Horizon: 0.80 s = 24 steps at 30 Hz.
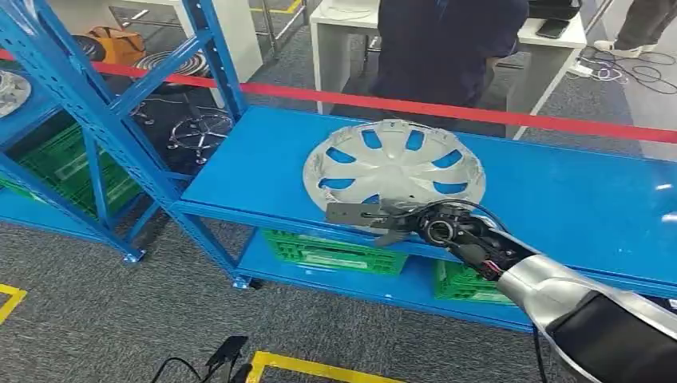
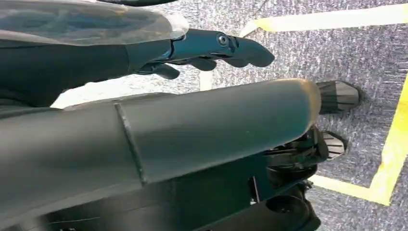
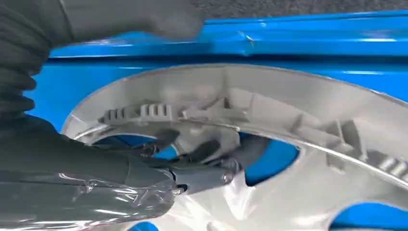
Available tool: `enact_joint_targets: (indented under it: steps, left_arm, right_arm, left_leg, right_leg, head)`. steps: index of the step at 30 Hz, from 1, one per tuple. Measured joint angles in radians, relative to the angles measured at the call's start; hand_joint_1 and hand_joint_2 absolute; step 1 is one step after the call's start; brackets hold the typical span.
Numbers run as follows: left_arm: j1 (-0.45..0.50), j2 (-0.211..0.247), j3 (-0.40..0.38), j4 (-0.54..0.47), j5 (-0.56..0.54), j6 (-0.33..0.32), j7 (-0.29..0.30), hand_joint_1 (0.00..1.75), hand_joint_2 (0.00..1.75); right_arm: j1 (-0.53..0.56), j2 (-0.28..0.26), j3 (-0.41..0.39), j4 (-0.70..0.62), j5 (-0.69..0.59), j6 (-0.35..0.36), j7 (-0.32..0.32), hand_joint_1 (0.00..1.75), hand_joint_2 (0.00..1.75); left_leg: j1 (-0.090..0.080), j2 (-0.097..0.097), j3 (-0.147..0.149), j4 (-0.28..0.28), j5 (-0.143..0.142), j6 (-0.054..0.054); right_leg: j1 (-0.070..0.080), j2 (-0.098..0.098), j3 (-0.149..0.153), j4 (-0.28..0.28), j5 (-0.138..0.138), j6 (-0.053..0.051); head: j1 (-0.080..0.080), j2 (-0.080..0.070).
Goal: Take the parts from the cabinet and place them on the table.
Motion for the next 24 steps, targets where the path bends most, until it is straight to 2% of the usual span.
enact_joint_targets:
  steps: [24]
  left_arm:
    - [0.0,0.0,0.0,0.0,-0.001,-0.003,0.003,0.0,0.0]
  right_arm:
    - [0.01,-0.013,-0.002,0.0,-0.003,-0.011,-0.009,1.75,1.75]
  left_leg:
    - [0.0,0.0,0.001,0.0,0.0,0.0]
  right_leg:
    - [0.0,0.001,0.001,0.0,0.0,0.0]
  head:
    - [0.0,0.0]
